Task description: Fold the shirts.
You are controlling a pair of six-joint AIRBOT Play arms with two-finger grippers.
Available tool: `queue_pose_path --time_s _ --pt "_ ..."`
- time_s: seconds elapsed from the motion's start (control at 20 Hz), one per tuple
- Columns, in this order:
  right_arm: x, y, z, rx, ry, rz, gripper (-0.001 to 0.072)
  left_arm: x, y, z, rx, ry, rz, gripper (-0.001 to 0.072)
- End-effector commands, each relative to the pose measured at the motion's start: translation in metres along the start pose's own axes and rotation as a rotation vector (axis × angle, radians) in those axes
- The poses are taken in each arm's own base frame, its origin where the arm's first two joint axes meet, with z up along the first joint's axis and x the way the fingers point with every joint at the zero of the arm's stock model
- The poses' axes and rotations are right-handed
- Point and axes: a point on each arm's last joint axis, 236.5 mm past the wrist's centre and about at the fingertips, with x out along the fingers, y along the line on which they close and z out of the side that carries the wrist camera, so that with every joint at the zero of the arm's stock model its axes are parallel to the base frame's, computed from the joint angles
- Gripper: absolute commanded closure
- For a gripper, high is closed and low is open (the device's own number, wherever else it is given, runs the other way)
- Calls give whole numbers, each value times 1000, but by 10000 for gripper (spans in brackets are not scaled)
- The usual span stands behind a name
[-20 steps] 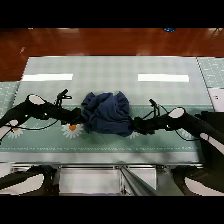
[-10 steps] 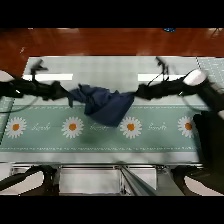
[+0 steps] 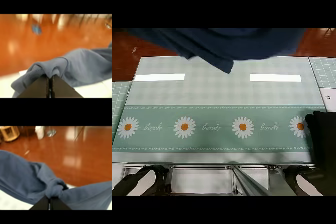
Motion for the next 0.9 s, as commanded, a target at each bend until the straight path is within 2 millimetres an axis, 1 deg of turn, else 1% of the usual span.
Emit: queue_pose_path --time_s 0.0,0.05,0.1,0.15,0.2,0.25,0.3,0.4,0.5,0.55,0.6,0.7,0.8,0.85 --pt "-83 -3 22 -77 -107 -163 691 -75 -46 50 228 -171 142 680" --pt "-98 -6 20 -80 -114 -198 691 -92 -46 48 272 -171 212 680" --pt "-111 -8 17 -79 -117 -228 691 -106 -42 45 282 -165 280 680" --pt "-120 -9 11 -73 -105 -245 691 -120 -39 40 278 -159 336 680" --pt "-125 -8 0 -66 -67 -250 690 -128 -38 34 279 -149 363 680" --pt "-128 -7 -12 -51 -20 -250 690 -131 -40 24 276 -128 366 679" --pt "-127 -7 -26 -42 34 -245 691 -130 -42 12 267 -97 348 679" --pt "-116 -13 -50 -22 115 -248 690 -119 -36 -20 215 -8 318 680" --pt "-97 -21 -78 10 204 -245 690 -98 -18 -66 127 124 294 680" --pt "-83 -28 -92 30 249 -244 691 -84 -6 -97 69 206 280 680" --pt "-66 -34 -108 50 290 -236 690 -71 4 -128 10 286 258 680" --pt "-27 -49 -144 96 367 -225 691 -43 22 -196 -129 435 204 680" --pt "14 -63 -191 157 471 -208 692 -17 45 -267 -263 545 180 679" --pt "34 -71 -214 185 519 -207 692 -7 57 -298 -322 580 185 679"
